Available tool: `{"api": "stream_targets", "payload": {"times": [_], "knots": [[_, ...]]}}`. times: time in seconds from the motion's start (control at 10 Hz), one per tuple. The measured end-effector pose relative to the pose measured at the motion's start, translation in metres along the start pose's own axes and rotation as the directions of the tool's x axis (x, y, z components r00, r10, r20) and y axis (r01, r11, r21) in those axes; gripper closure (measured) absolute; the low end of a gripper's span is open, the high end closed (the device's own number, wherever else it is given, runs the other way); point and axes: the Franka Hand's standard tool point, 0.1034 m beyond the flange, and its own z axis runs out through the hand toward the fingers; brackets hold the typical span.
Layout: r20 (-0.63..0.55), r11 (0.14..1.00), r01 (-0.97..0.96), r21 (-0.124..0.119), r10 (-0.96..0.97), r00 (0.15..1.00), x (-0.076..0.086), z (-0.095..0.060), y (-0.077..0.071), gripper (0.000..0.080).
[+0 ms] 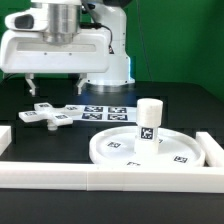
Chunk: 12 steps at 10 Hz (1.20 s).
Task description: Assemble round table
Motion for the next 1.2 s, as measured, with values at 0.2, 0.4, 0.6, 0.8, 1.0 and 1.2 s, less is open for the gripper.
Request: {"api": "stream_targets", "payload": {"times": [0.2, 0.4, 0.6, 0.8, 1.0, 1.2], "knots": [[0.001, 1.000, -0.006, 0.001, 0.006, 1.000, 0.000, 0.000, 0.000, 0.0150], [-0.009, 0.994, -0.104, 0.011, 0.104, 0.995, -0.007, 0.003, 0.012, 0.0150], [0.008, 0.929, -0.368, 0.043, 0.368, 0.930, -0.022, 0.016, 0.024, 0.0150], [0.013, 0.887, -0.460, 0.046, 0.460, 0.888, -0.018, 0.016, 0.019, 0.0150], [0.018, 0.832, -0.554, 0.046, 0.553, 0.833, -0.017, 0.017, 0.018, 0.0150], [0.020, 0.820, -0.571, 0.040, 0.570, 0.821, -0.019, 0.024, 0.015, 0.0150]]}}
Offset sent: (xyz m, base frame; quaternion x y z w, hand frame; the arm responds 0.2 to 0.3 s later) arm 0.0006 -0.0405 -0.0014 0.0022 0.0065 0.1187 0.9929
